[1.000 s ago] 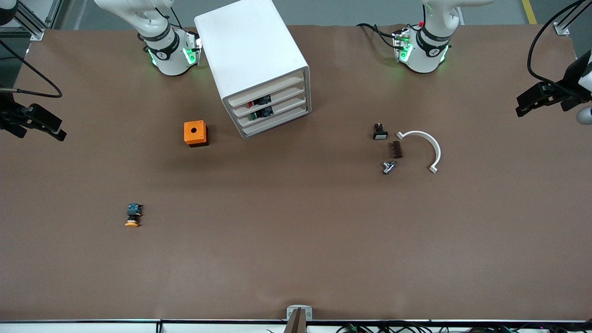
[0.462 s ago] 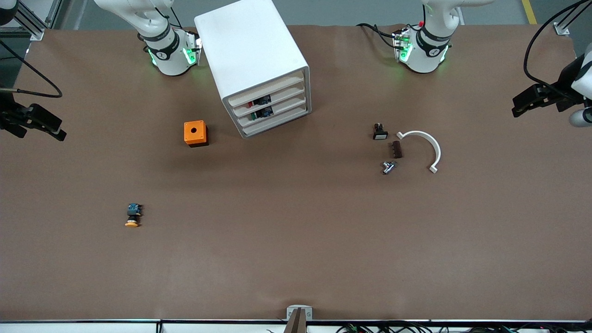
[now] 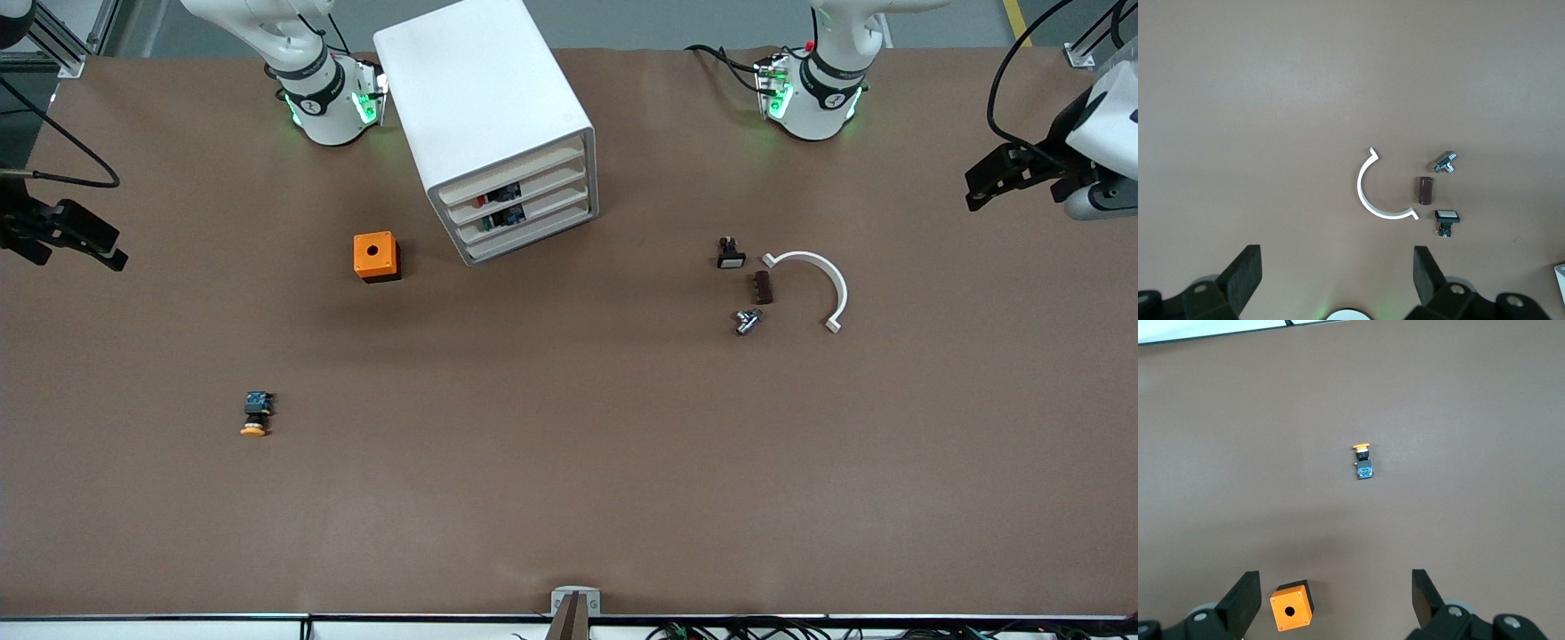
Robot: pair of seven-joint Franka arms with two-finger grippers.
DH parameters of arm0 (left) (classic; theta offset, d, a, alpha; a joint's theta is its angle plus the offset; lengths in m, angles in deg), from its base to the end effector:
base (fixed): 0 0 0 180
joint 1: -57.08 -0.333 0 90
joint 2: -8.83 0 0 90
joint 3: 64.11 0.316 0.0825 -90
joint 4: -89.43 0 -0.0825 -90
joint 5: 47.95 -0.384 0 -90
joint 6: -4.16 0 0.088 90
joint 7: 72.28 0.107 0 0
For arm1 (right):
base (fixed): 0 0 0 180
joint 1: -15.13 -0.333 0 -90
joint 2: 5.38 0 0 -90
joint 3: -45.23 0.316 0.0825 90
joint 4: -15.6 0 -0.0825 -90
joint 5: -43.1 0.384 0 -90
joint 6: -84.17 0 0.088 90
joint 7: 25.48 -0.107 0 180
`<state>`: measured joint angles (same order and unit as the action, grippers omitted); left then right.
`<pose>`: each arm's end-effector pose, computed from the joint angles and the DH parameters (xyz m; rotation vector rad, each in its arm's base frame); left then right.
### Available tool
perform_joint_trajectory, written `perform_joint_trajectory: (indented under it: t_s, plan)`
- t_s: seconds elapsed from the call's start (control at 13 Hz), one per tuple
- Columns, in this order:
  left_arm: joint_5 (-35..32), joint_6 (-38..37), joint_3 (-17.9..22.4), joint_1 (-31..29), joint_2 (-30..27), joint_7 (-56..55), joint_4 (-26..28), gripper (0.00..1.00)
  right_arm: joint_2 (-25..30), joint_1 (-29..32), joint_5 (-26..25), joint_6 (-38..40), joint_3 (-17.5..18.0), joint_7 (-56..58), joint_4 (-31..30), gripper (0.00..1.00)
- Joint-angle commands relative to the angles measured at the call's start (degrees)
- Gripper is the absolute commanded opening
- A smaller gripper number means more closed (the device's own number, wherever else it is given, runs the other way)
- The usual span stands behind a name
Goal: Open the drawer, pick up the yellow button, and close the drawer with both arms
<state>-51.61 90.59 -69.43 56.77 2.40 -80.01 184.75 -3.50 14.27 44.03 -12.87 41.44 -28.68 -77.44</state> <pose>0.5108 -0.0404 0.6355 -3.0616 -0.0779 0.0535 0.5555 -0.0275 0.6288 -3.1143 0.1687 -0.1600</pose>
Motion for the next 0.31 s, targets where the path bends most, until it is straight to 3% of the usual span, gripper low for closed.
perform_joint_trajectory:
  t_s: [0.0, 0.23]
  plan:
    - [0.0, 1.2, -0.4, -0.4, -0.8, 1.2, 1.6, 1.00, 1.3, 0.6, -0.8, 0.2, 0.6, -0.5, -1.0, 1.00]
    - [0.0, -0.1, -0.4, -0.4, 0.8, 1.3, -1.3, 1.00, 1.3, 1.0, -0.8, 0.2, 0.7, -0.5, -0.9, 1.00]
